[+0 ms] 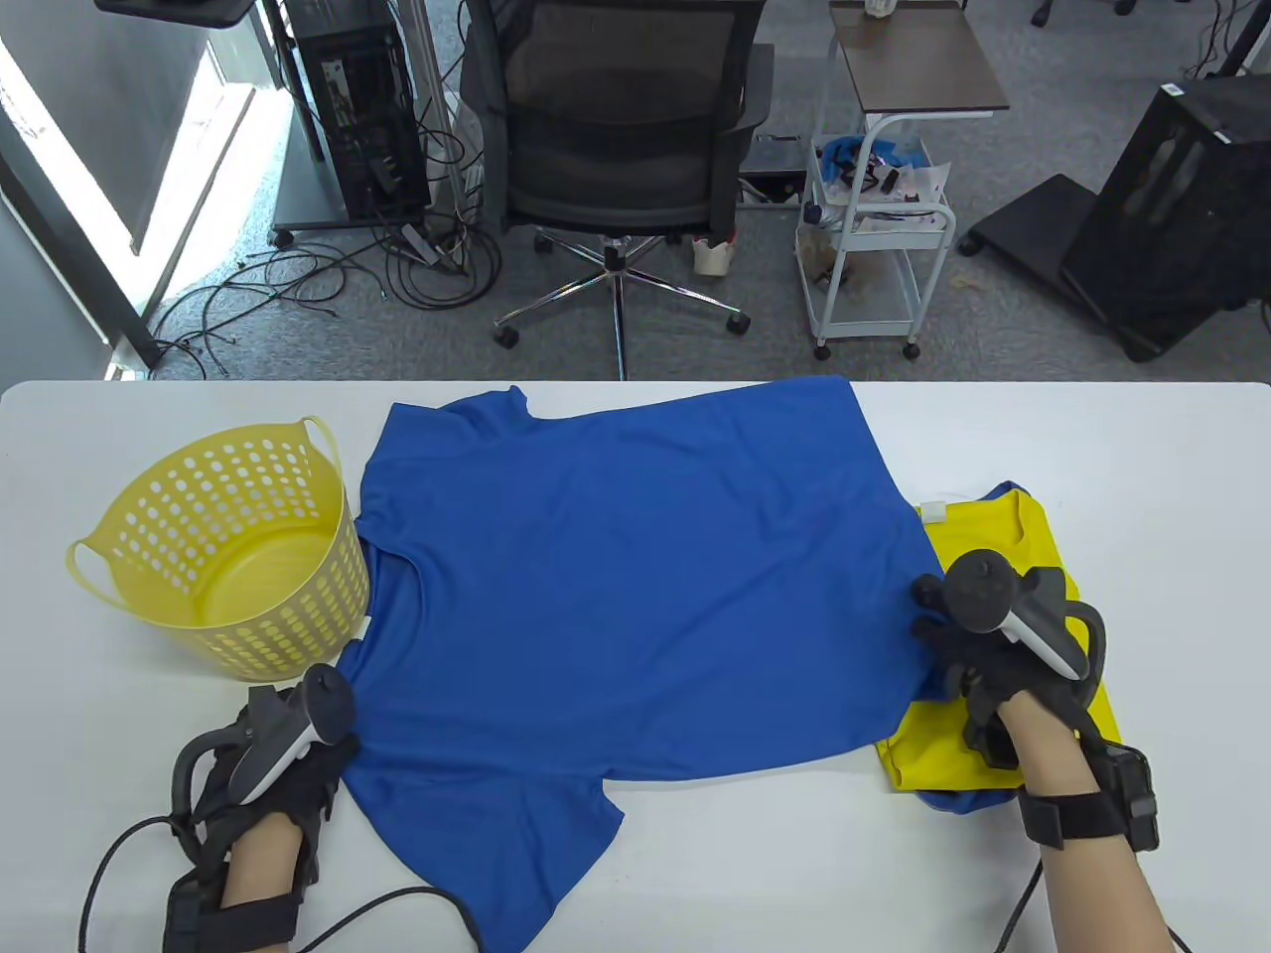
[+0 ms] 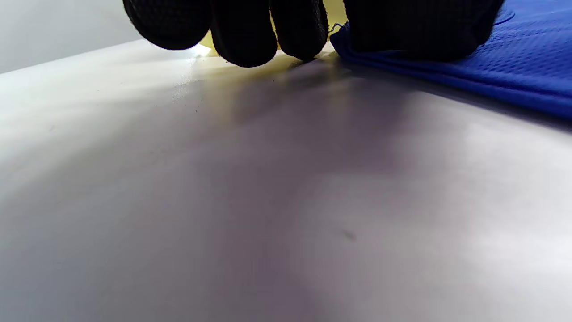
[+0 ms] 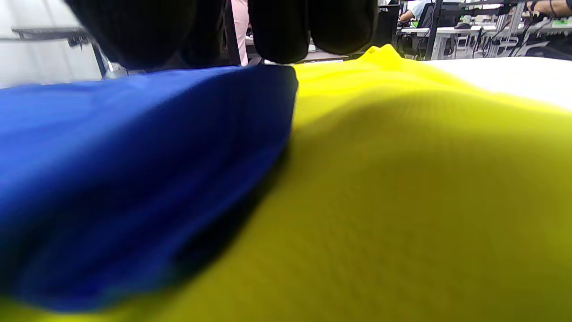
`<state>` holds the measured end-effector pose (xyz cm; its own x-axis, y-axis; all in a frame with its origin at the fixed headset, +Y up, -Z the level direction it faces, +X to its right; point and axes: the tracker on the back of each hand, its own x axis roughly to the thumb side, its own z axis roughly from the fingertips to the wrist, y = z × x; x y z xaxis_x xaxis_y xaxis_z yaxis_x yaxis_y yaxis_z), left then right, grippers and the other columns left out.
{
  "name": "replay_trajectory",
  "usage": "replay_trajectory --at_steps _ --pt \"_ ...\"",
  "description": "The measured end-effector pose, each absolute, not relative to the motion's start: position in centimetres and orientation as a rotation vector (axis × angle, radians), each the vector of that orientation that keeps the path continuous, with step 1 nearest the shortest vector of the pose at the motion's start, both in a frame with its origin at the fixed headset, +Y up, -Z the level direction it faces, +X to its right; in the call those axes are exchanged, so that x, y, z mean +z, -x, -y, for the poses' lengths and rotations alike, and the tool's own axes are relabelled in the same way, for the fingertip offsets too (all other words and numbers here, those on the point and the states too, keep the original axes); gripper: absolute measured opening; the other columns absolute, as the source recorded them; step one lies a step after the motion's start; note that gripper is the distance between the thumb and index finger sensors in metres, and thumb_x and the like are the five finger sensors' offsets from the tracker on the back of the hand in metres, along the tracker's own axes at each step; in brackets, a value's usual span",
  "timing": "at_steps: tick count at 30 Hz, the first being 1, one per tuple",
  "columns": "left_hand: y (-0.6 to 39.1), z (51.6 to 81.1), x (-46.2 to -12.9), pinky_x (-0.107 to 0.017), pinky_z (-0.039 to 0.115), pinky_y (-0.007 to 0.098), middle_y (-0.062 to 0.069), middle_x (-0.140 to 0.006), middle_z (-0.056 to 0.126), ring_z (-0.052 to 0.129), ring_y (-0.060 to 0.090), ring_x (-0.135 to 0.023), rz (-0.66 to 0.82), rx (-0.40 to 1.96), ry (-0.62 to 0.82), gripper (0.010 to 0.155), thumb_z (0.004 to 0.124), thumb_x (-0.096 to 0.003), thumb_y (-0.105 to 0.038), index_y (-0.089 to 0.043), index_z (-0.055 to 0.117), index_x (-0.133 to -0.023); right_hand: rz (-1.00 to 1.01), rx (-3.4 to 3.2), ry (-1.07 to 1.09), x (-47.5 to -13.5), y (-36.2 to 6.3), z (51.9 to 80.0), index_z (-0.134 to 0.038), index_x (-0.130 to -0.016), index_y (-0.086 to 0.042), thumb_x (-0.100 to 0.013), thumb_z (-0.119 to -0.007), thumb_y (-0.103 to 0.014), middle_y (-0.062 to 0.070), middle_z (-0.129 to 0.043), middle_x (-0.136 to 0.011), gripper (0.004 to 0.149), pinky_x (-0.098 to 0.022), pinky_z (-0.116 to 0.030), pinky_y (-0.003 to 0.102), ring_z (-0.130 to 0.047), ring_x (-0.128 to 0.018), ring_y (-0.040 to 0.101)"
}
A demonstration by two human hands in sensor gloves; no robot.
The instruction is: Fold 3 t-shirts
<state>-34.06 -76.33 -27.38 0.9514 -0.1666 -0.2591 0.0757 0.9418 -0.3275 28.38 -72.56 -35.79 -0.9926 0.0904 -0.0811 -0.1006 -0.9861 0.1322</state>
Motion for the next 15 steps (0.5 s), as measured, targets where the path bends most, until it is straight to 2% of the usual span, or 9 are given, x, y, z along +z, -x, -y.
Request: replay_trajectory --at_steps 6,8,10,12,15 --pt "33.9 76.4 -27.6 -0.061 0.07 0.042 -0.004 -0.1 0.067 0.072 0.022 -0.083 -0.291 -0.128 0.283 0.039 0.072 -0.0421 -0.051 -0.045 0.07 -0.08 -0.249 3.19 0.173 -36.3 -28.4 74.3 -0.074 -0.09 -0.032 -0.043 -0.082 -0.037 0.013 -0.067 -0.097 0.048 -0.069 -0.04 0.064 -0.062 -0.088 0.042" --pt "34.0 76.4 -27.6 -0.062 0.07 0.042 -0.004 -0.1 0.066 0.072 0.022 -0.084 -0.288 -0.121 0.291 0.041 0.073 -0.0421 -0.05 -0.045 0.069 -0.083 -0.24 3.181 0.174 -36.3 -28.6 74.4 -0.074 -0.09 -0.033 -0.043 -0.081 -0.038 0.011 -0.067 -0.097 0.048 -0.07 -0.039 0.063 -0.062 -0.088 0.042" --pt "34.4 76.4 -27.6 -0.062 0.07 0.042 -0.004 -0.101 0.064 0.071 0.022 -0.084 -0.291 -0.099 0.31 0.044 0.073 -0.0423 -0.049 -0.047 0.066 -0.086 -0.147 3.155 0.203 -36.3 -28.9 73.8 -0.073 -0.091 -0.033 -0.044 -0.079 -0.038 0.011 -0.068 -0.097 0.048 -0.07 -0.039 0.063 -0.063 -0.088 0.041" --pt "34.8 76.4 -27.6 -0.063 0.068 0.043 -0.004 -0.103 0.062 0.069 0.023 -0.085 -0.307 -0.066 0.345 0.05 0.074 -0.0432 -0.047 -0.048 0.06 -0.092 -0.097 3.146 0.212 -36.3 -29.1 73.5 -0.073 -0.091 -0.034 -0.044 -0.079 -0.037 0.01 -0.069 -0.096 0.048 -0.071 -0.039 0.063 -0.063 -0.088 0.041" --pt "35.1 76.3 -27.5 -0.062 0.069 0.043 -0.004 -0.101 0.064 0.071 0.022 -0.084 -0.305 -0.074 0.323 0.05 0.075 -0.0436 -0.044 -0.05 0.061 -0.091 -0.182 3.19 0.204 -36.3 -29.1 74.1 -0.074 -0.09 -0.034 -0.043 -0.081 -0.038 0.01 -0.068 -0.097 0.048 -0.071 -0.037 0.064 -0.062 -0.089 0.041"
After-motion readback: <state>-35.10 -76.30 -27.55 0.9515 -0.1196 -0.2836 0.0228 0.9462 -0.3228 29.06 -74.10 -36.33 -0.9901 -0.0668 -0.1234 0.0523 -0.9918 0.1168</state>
